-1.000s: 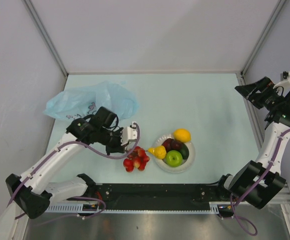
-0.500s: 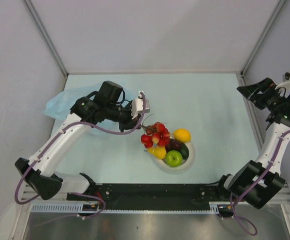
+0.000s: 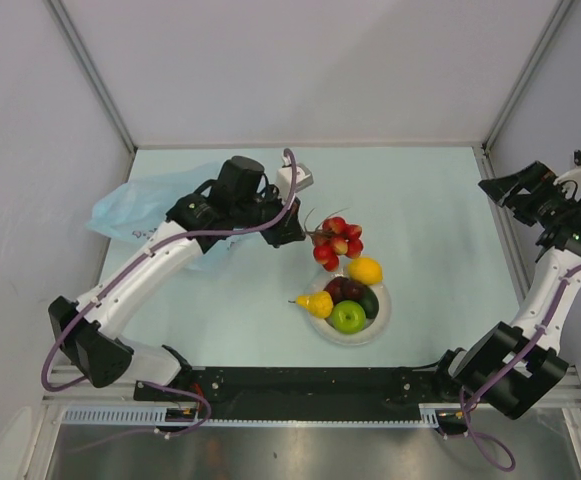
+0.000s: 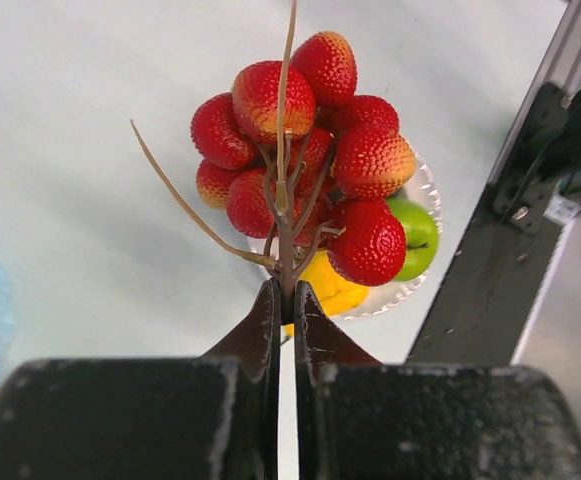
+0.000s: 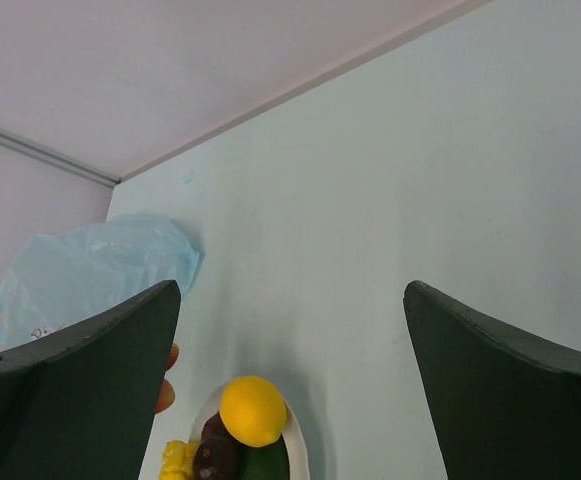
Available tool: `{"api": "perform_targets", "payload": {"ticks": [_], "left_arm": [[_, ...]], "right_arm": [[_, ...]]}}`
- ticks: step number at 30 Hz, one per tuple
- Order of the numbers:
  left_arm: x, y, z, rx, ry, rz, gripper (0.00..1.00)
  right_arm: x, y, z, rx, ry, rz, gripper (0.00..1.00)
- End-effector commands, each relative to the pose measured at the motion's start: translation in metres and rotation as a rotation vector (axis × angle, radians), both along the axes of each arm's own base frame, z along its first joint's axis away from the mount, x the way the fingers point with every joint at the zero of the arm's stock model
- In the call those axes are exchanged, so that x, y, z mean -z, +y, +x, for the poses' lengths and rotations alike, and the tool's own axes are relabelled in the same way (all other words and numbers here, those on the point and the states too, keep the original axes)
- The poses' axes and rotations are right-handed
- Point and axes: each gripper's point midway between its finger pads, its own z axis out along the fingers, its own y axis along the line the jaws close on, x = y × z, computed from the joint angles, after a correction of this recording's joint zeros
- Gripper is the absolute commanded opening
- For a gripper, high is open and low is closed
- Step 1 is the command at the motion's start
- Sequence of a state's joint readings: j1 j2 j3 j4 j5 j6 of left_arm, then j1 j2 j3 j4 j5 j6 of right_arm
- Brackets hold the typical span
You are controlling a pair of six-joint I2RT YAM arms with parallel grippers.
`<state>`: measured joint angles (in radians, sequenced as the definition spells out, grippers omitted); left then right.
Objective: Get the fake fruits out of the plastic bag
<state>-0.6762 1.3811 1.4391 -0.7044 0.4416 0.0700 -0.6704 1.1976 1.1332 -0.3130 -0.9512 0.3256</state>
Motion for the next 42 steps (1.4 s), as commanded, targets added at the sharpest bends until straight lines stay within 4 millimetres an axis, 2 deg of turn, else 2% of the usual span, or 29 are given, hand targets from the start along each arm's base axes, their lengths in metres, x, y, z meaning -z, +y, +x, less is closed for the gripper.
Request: {"api": "perform_targets", "payload": {"ticks": [1, 3, 5, 6, 13, 20, 27, 32, 42], "left_arm": [[-0.024, -0.024, -0.015, -0.043, 0.085, -0.169, 0.00], [-0.024, -0.035, -0.035, 0.056, 0.120, -0.217, 0.00], [-0.023, -0.040, -0.042, 0.108, 0.045, -0.261, 0.00], [-0.025, -0.044, -0.054, 0.175, 0.034, -0.287, 0.00], [0.000, -0.045, -0.064, 0.291, -0.076, -0.307, 0.00], [0.023, -0.050, -0.056, 0.301, -0.125, -0.304, 0.00], [0.053, -0.040, -0.052, 0.265, -0.155, -0.245, 0.00], [0.055, -0.038, -0.047, 0.216, -0.153, -0.245, 0.02], [0.084, -0.033, -0.043, 0.201, -0.135, -0.193, 0.08]], "right_arm": [[-0.008, -0.002, -0.007, 0.011, -0.025, -0.045, 1.00], [-0.007, -0.003, -0.008, 0.017, -0.023, -0.049, 1.00], [-0.007, -0.003, -0.009, 0.019, -0.021, -0.049, 1.00], [-0.008, -0.003, -0.009, 0.021, -0.024, -0.050, 1.00], [-0.008, 0.000, -0.012, 0.013, -0.020, -0.039, 1.00], [-0.007, 0.000, -0.011, 0.020, -0.016, -0.025, 1.00], [-0.002, 0.002, -0.014, 0.024, -0.010, -0.012, 1.00], [-0.002, 0.002, -0.014, 0.028, -0.014, 0.007, 1.00], [0.000, -0.003, -0.012, 0.042, -0.009, 0.028, 1.00]]}}
